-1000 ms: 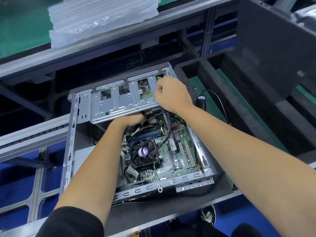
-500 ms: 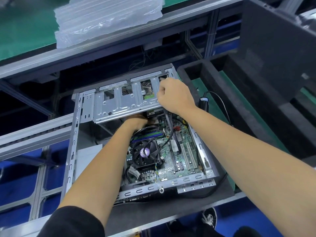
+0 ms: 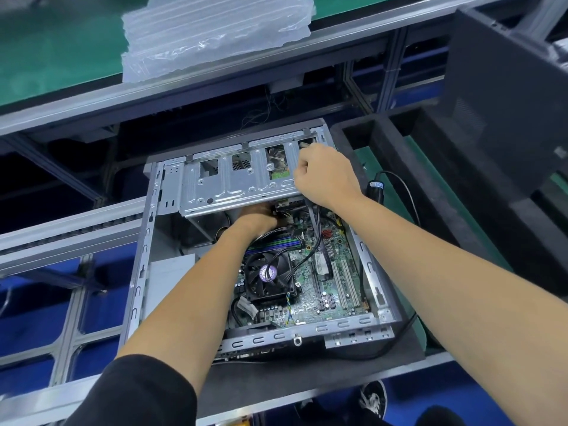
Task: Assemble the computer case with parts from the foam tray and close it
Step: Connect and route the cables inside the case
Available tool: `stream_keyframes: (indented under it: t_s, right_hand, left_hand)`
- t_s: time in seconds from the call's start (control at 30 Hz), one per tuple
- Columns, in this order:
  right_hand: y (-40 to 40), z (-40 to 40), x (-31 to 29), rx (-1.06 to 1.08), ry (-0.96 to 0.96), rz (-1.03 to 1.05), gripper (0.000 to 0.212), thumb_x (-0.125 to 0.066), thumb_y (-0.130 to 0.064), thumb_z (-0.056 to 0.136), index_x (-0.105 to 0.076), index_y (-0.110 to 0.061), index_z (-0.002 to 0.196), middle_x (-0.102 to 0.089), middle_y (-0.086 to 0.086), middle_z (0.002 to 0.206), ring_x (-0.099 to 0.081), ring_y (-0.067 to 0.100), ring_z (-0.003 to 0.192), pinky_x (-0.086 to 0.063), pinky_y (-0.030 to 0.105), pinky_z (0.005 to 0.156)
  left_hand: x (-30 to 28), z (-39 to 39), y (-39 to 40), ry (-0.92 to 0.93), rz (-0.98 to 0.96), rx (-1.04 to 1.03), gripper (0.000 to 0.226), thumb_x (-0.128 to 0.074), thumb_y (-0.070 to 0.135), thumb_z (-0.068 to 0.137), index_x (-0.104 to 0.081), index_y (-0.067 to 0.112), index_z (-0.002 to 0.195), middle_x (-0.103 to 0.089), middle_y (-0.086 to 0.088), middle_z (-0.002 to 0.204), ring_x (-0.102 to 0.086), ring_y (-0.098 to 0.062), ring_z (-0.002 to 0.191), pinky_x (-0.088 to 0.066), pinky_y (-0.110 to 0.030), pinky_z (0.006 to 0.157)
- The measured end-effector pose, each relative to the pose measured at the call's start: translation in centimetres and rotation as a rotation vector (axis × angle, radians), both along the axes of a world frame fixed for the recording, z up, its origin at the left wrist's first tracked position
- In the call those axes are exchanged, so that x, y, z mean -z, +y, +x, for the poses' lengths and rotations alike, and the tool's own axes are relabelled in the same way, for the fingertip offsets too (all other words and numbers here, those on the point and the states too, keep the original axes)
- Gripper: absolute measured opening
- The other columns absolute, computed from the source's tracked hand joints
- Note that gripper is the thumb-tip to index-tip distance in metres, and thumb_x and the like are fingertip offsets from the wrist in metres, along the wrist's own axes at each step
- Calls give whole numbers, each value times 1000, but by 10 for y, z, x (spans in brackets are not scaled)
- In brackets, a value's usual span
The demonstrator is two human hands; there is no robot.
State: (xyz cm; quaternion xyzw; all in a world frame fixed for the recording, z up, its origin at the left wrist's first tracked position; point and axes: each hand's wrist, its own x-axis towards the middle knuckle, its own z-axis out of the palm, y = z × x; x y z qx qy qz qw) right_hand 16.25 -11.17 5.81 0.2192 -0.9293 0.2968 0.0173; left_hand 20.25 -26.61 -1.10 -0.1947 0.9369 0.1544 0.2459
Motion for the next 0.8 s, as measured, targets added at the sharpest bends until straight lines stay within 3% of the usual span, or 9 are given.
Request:
stream_keyframes:
  t_s: [0.1,0.27,0.43,0.53,0.63,0.7,0.8]
  right_hand:
    - [-1,1,0,-17,4,26,18,-45,-12,89,-53,-6,75,-56,9,86,-53,29,73,-45,36,63]
    - [-1,2,-1,-26,1,8,16,-45,-11,86,-57,-8,74,-52,2,85,-55,27,76,-46,35,65]
    - [0,2,-1,-32,-1,11,16,-45,-10,85,-57,-7,75,-53,3,86,-56,27,78,-49,37,67]
    - [2,3,-1,-45,-1,6,16,-45,-10,85,-55,-11,73,-54,3,88,-56,28,80,-48,37,68]
    - [2,3,-1,-41,10,4,17,-45,-9,85,-60,-4,77,-58,8,90,-57,30,81,-51,41,70]
    - [2,2,-1,-39,13,16,18,-45,-9,85,-60,-3,78,-59,10,91,-57,31,80,-52,42,70]
    - [1,2,-1,-47,7,32,20,-44,-8,84,-47,-10,65,-53,7,78,-53,30,73,-44,35,59]
  left_hand:
    - [2,-1,0,14,-37,22,57,-57,52,87,-54,15,130,-55,-8,134,-53,-26,117,-43,-29,89]
    - [2,-1,2,9,-61,35,57,-59,59,83,-59,16,120,-61,-5,111,-54,-24,87,-42,-26,73]
    - [-4,-1,4,-18,-115,80,48,-55,46,91,-53,17,130,-58,-4,126,-57,-26,103,-44,-28,77]
    - [-10,6,-3,-70,-65,81,38,-45,30,98,-54,8,127,-60,-11,120,-53,-26,91,-40,-28,74]
    - [-21,21,-20,-68,-55,1,36,-37,24,101,-54,2,125,-58,-14,119,-54,-30,103,-36,-29,77]
    - [-32,29,-29,-101,-128,-8,36,-34,9,100,-51,-3,129,-56,-16,118,-53,-32,105,-38,-30,79]
    - [-40,39,-43,-170,-265,41,31,-38,8,97,-59,0,117,-58,-16,120,-55,-32,110,-43,-35,88]
